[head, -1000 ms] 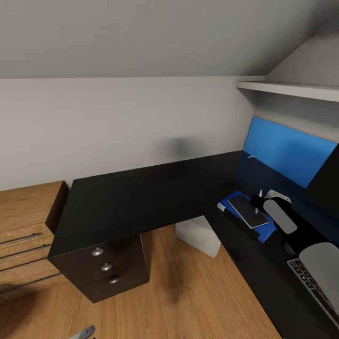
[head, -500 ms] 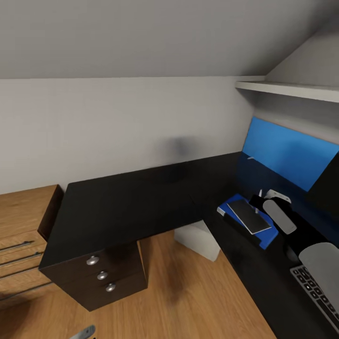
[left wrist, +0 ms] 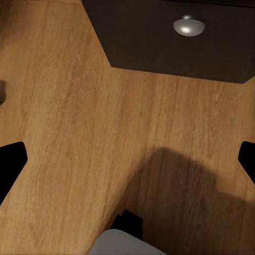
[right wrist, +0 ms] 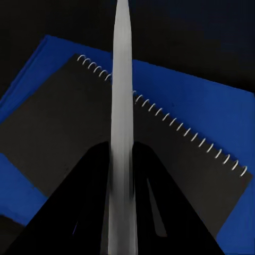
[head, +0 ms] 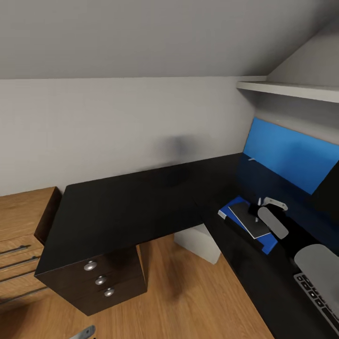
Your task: In the bedroom, organize the workspace by keeping the computer under the desk, ensuring the monitor is on the desk, placing the keyboard on the desk next to the monitor, placing the mouse on the desk next to the keyboard, moving the folder from the swivel chair onto the desk next to the mouse, stacking the notebook on top of the folder with the pen on top of the notebook, and positioning the swivel chair next to the desk.
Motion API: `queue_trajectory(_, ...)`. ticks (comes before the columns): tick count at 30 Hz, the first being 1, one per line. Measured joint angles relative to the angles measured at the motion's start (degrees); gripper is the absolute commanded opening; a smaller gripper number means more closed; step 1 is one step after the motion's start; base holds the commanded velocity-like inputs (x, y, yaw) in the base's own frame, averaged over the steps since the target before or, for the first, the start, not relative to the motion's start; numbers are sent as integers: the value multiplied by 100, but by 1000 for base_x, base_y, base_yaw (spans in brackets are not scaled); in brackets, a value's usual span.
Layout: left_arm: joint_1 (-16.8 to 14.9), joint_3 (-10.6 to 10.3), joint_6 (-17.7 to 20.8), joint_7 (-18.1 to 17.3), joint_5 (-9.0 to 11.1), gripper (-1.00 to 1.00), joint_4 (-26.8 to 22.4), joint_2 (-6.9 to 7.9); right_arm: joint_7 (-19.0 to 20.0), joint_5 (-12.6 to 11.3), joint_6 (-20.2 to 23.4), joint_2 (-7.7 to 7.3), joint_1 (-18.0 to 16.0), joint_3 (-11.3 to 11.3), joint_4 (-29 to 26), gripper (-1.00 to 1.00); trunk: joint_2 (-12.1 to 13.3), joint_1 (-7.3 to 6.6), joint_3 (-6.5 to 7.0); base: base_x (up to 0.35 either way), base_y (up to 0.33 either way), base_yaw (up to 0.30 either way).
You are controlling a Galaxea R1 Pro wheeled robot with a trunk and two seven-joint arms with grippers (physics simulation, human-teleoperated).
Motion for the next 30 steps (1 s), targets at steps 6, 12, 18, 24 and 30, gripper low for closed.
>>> queue_trajectory(6,1,-1,-2,3,-1,100,-1,-3,9,367,-64,185,0,-7,233,-100,0,0,0,0,0,0)
queue_trajectory(12,0,-2,-2,3,3,100,0,-4,11,554,-195,298,-2,-18,400,-100,0,0,0,1,0,0)
queue_trajectory(18,0,-5,-2,-1,3,100,1,-4,12,575,-313,311,-4,-20,511,-100,0,-2,0,168,0,0)
queue_trajectory(24,0,-6,-2,-6,3,100,0,-4,12,576,-332,311,-9,-22,645,-100,0,0,0,25,0,0)
queue_trajectory(30,0,-7,-2,-6,4,100,4,-4,17,576,-342,312,-9,-26,731,-100,0,0,0,2,0,0)
